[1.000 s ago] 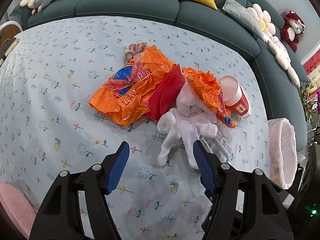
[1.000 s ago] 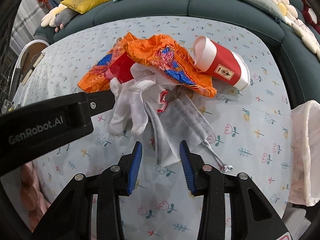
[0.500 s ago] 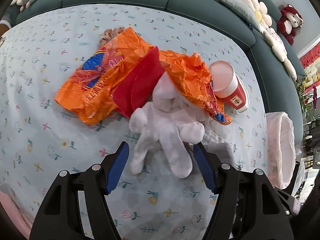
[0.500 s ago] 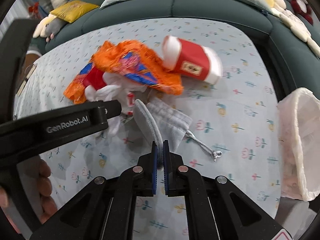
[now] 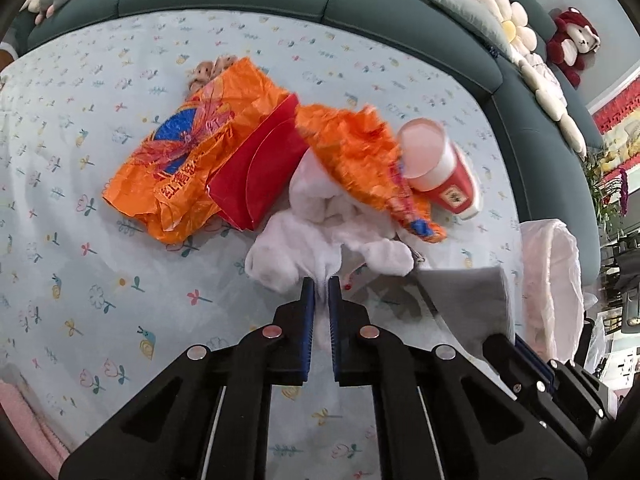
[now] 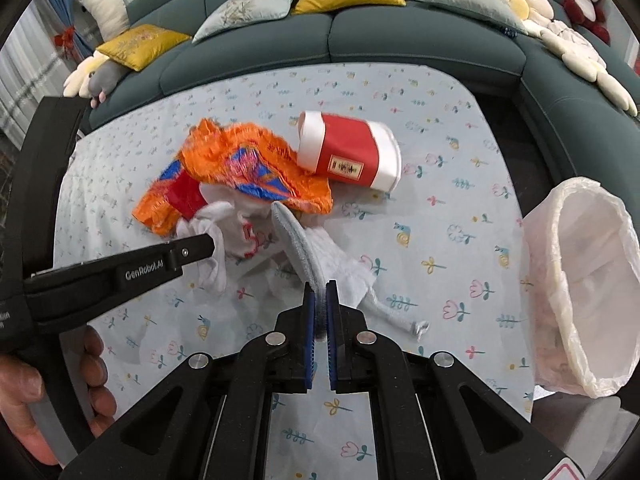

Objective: Collect trash
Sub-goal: 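Grasp the white glove with the left tool while the right grasps the grey cloth, then carry the glove and grey cloth in both tools over the bin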

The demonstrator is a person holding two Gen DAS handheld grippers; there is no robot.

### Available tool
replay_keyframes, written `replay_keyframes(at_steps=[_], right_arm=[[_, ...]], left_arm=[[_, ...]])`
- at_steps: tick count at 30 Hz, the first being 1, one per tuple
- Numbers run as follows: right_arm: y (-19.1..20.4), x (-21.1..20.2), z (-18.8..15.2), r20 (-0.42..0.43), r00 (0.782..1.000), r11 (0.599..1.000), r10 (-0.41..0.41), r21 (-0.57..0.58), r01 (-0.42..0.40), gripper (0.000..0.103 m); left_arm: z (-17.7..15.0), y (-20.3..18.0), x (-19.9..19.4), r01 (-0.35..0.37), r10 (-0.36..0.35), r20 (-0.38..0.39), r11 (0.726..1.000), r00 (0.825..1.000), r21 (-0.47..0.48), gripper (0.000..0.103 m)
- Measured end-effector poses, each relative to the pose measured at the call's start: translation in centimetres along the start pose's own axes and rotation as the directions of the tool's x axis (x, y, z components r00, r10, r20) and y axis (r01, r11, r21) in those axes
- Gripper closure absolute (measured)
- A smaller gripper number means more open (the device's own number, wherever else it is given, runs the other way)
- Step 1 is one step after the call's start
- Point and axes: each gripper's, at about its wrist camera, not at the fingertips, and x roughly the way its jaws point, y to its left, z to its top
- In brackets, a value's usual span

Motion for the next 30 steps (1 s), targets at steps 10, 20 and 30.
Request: replay_keyframes(at_steps=[10, 20, 30], right_arm=[[-1.9, -5.7, 0.1, 0.126, 0.992, 0.999, 0.012, 0.042, -0.017, 0.098], [-5.9, -11.3, -0.5, 0.242, 0.970, 0.995, -0.022, 0.098, -0.002, 0.098], [-12.3, -15.6, -1.3, 0.324, 0.941, 0.980, -0.099, 0.194, 0.037, 0.098]], left_arm=[[-0.9, -4.5, -5.0, 0.045, -0.050, 0.077, 0.997, 0.996, 0.067, 0.096], [-1.7, -11.2, -8.7, 0.094, -0.118, 0.133, 0.980, 0.984, 0.177, 0.096], [-3.2, -19.5, -9.7, 0.115, -0.166, 0.140, 0.942, 0.976, 0.314, 0.096]])
